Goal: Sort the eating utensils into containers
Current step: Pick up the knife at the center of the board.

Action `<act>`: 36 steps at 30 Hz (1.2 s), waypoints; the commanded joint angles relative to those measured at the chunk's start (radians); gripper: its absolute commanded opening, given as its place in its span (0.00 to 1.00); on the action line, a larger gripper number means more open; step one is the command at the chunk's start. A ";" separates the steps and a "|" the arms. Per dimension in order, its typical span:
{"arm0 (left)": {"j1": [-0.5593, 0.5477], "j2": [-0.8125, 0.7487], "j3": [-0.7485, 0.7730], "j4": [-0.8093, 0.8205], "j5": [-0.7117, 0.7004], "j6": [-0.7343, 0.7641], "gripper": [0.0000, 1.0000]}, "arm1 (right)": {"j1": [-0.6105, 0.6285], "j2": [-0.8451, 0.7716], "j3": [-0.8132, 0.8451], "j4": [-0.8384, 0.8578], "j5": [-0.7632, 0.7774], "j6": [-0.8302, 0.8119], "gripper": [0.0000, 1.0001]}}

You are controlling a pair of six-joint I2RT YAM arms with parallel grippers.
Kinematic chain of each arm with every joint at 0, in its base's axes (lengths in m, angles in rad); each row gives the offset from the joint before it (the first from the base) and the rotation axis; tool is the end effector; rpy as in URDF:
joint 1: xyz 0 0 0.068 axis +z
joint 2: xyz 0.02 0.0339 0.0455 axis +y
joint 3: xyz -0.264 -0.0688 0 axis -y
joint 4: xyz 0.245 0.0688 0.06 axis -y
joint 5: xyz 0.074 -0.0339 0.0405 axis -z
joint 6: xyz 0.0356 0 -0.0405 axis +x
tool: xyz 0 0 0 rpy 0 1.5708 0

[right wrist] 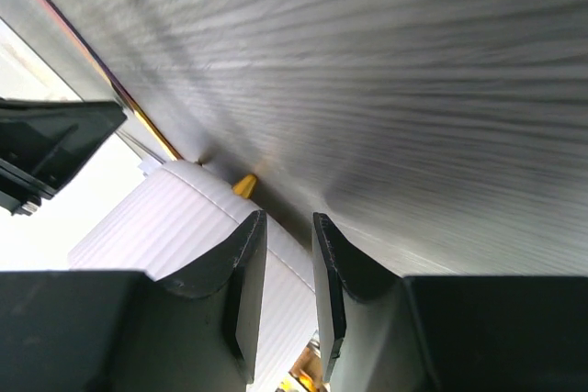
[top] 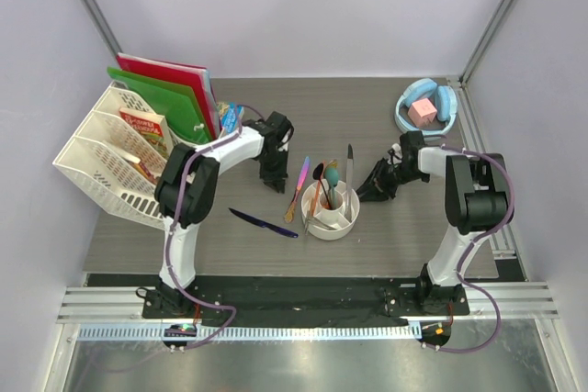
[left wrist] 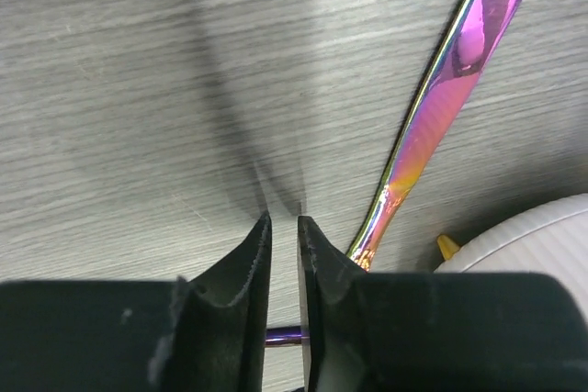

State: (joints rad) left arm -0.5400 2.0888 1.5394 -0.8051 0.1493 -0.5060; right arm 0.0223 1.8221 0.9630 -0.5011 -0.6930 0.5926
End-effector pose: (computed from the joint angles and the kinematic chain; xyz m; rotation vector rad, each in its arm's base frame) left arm 0.3527 -0.2176 0.1594 0.0756 3.0069 -0.3580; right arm 0.3117 0.0297 0.1237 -0.7154 -2.8370 -1.0997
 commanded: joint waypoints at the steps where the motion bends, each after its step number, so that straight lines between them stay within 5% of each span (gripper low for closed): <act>1: 0.003 -0.073 -0.050 -0.026 -0.045 0.004 0.19 | 0.025 -0.012 0.012 0.006 -0.008 0.004 0.32; 7: 0.003 -0.326 -0.163 -0.143 -0.019 -0.094 0.19 | 0.025 0.011 0.045 0.001 0.030 0.003 0.32; 12: -0.002 -0.495 -0.254 -0.186 0.022 -0.172 0.34 | 0.027 0.074 0.051 0.007 0.030 -0.002 0.32; 23: -0.067 -0.504 -0.421 -0.077 0.141 -0.472 0.40 | 0.025 0.128 0.066 0.006 0.026 -0.033 0.32; 36: -0.077 -0.375 -0.466 0.081 0.036 -0.717 0.40 | 0.027 0.166 0.082 0.021 -0.003 -0.034 0.32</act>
State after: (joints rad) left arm -0.6109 1.6588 1.0885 -0.7769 0.2249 -1.1397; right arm 0.0483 1.9400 1.0443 -0.4976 -0.7700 0.5629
